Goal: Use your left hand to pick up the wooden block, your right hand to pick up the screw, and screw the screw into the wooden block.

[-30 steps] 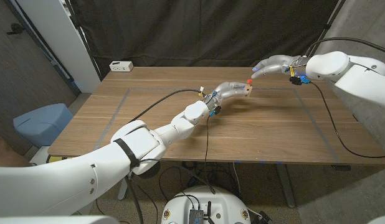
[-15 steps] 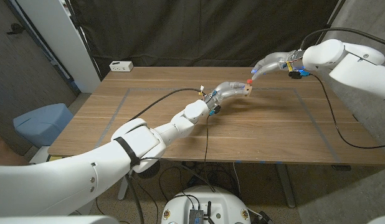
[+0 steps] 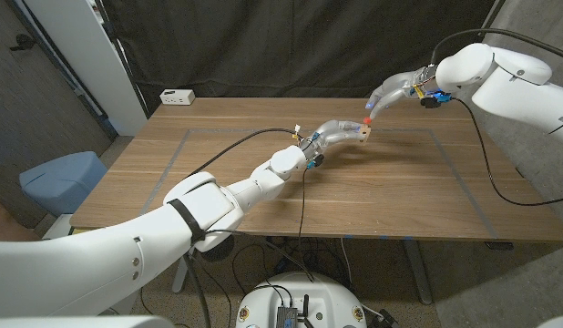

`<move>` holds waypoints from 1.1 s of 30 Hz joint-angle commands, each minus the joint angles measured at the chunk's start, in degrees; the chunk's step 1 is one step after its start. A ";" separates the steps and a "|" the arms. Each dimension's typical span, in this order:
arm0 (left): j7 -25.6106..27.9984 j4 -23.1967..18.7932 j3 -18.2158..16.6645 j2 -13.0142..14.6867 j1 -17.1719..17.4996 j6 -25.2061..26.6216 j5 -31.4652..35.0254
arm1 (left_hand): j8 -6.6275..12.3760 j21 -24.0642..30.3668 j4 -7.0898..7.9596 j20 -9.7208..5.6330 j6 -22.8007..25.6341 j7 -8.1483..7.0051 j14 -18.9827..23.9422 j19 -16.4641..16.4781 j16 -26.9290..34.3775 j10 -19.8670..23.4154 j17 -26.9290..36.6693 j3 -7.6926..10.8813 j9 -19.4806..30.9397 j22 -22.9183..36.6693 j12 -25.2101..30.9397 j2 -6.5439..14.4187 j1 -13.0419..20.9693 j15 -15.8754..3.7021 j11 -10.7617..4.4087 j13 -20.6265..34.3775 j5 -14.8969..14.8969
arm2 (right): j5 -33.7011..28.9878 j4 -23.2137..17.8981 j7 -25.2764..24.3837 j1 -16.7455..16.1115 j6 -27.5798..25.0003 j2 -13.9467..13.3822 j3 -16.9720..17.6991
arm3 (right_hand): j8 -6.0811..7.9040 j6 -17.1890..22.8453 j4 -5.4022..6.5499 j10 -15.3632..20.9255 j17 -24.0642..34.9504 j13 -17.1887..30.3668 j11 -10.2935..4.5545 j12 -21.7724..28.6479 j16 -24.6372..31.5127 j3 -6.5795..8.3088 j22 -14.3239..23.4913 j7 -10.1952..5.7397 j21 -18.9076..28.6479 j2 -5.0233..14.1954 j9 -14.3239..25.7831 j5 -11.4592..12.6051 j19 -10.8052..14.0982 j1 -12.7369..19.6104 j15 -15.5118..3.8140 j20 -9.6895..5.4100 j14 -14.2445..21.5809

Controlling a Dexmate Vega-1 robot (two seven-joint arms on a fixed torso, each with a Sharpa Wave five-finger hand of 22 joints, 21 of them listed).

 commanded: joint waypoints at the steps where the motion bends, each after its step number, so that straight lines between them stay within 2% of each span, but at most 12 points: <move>1: -0.13 -0.63 0.38 -0.02 0.34 -0.73 0.45 | 0.46 0.38 0.18 -0.08 3.15 0.51 0.39 0.11 -0.08 0.45 0.09 0.41 0.19 0.06 0.36 0.50 0.02 -5.61 -0.15 0.31 0.20 | -5.33 -0.07 5.39 2.08 1.16 0.86 -1.44 | -0.22 0.21 -0.17 -0.64 -0.07 0.15 -0.77 -0.02 -0.05 0.69 0.17 -0.70 0.43 -0.15 0.03 0.22 0.55 1.49 -0.50 -0.01 -0.12; 12: 0.76 -1.37 0.42 0.17 0.76 -1.20 1.07 | 0.46 0.38 0.17 -0.09 3.16 0.54 0.28 0.10 -0.14 0.42 0.10 0.44 0.19 0.06 0.32 0.55 0.07 -5.65 -0.15 0.33 0.20 | -7.81 -1.15 7.66 1.59 1.25 0.99 -1.10 | -0.38 0.53 -0.20 -1.17 -0.11 0.17 -0.94 -0.13 -0.13 1.03 0.17 -1.18 0.36 -0.71 0.09 0.10 0.37 2.61 -0.56 -0.05 -0.42; 18: 0.79 -1.27 0.36 0.02 0.80 -1.14 1.06 | 0.47 0.38 0.20 -0.07 3.19 0.56 0.40 0.10 -0.09 0.47 0.11 0.42 0.20 0.06 0.32 0.55 0.03 -5.59 -0.15 0.35 0.20 | -8.45 -1.35 8.37 1.22 1.02 1.21 -0.90 | 0.00 1.91 -0.17 -1.16 -0.13 0.19 -0.79 -0.06 -0.09 1.16 0.17 -1.12 0.35 -1.32 0.18 -0.06 0.35 3.28 -0.64 0.05 -0.43; 33: 0.65 -1.52 0.29 0.14 1.03 -1.36 1.11 | 0.45 0.38 0.28 -0.05 3.17 0.56 0.34 0.11 -0.13 0.50 0.14 0.43 0.20 0.06 0.28 0.65 -0.06 -5.58 -0.13 0.38 0.21 | -9.81 -2.51 7.11 -0.76 0.02 1.35 -0.13 | 0.85 4.13 0.10 -0.40 -0.15 0.26 -0.81 0.28 0.15 1.30 0.20 -0.75 0.54 -2.35 0.60 -0.43 0.84 4.22 -0.87 -0.25 0.09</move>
